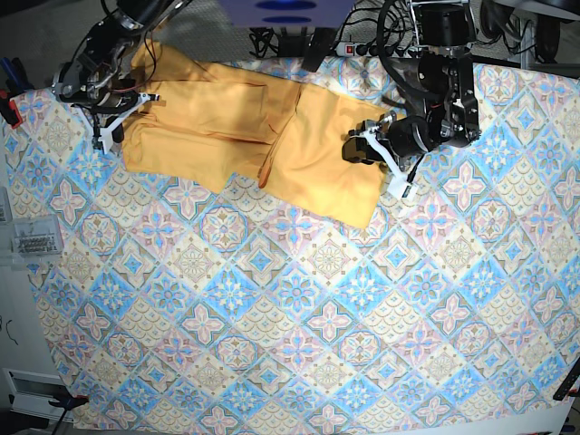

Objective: Fold the T-shirt properly

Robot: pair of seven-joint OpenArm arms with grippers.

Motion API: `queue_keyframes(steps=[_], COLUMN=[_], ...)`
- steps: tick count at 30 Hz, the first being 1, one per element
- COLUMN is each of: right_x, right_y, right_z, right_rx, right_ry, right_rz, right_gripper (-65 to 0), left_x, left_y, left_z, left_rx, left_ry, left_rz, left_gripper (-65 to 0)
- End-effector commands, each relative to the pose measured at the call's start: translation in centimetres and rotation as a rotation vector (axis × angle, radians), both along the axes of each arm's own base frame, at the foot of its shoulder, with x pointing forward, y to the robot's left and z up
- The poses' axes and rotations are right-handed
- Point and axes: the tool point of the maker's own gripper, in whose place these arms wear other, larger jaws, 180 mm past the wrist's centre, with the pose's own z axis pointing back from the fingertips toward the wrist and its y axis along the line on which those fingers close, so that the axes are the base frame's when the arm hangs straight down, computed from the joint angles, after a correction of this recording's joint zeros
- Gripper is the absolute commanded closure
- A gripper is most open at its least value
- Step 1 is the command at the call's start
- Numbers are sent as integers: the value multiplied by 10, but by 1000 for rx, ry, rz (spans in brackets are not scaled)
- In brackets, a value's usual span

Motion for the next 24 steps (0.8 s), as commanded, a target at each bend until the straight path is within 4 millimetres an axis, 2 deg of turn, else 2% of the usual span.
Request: queue_keyframes(steps=[1, 4, 7, 11, 18, 22, 24], right_x=[4, 20, 16, 21, 21, 29, 34], right_y=[8, 13, 20, 22, 21, 17, 26], right_z=[4, 16, 17, 23, 24, 36, 39], right_rx=[15, -10, -15, -27, -32, -61, -60], right_ry=[-16, -54, -26, -37, -41, -73, -75], right_rz=[23, 79, 116, 139, 136, 145, 181], right_gripper=[-11, -10, -10, -9, -5, -5, -5], left_x=[9, 10, 10, 9, 9, 10, 10], left_y=[-2, -2, -2, -2, -2, -2, -3], left_z=[7, 8, 8, 8, 8, 8, 8], left_rx=[-14, -18, -19, -19, -19, -19, -21], left_ry=[-32, -34, -35, -33, -33, -35, -35], left_rz=[10, 11, 11, 11, 11, 11, 12], left_gripper=[-185, -185, -185, -185, -185, -185, -185])
